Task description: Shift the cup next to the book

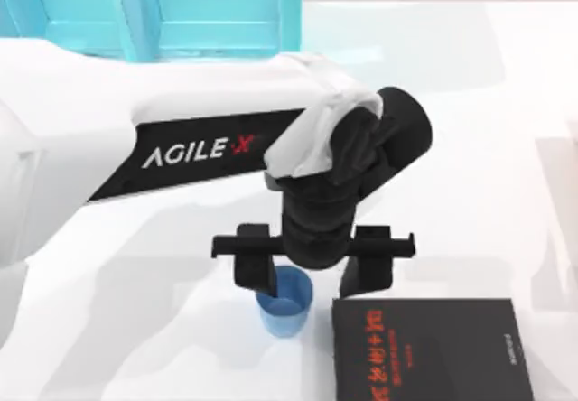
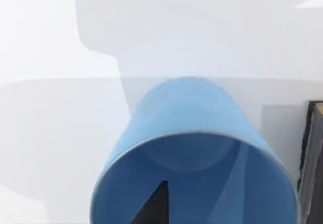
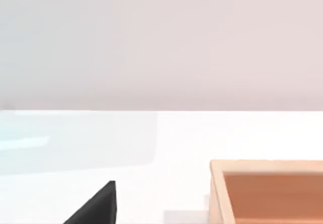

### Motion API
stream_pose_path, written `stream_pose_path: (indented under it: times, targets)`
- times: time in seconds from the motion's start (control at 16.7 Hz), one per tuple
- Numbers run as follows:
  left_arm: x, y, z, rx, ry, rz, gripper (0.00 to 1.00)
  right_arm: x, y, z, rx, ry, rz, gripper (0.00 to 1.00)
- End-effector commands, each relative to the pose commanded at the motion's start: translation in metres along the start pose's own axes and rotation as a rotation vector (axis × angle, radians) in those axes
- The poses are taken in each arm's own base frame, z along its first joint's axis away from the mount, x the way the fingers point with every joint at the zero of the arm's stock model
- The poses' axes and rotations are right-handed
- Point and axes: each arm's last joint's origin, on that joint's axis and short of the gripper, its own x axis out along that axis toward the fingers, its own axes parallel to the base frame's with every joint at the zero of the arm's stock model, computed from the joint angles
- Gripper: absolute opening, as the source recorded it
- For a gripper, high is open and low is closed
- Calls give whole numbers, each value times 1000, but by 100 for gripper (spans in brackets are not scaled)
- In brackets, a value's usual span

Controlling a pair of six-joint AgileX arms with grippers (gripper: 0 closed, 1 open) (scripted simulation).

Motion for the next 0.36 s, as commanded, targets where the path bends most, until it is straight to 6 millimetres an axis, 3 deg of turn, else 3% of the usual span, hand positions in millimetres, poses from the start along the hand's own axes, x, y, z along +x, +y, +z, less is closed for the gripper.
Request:
stream_pose_path:
  times: [0.36]
  targets:
    - [0,0,0,0,0,0,100,0,0,0,0,0,0,100]
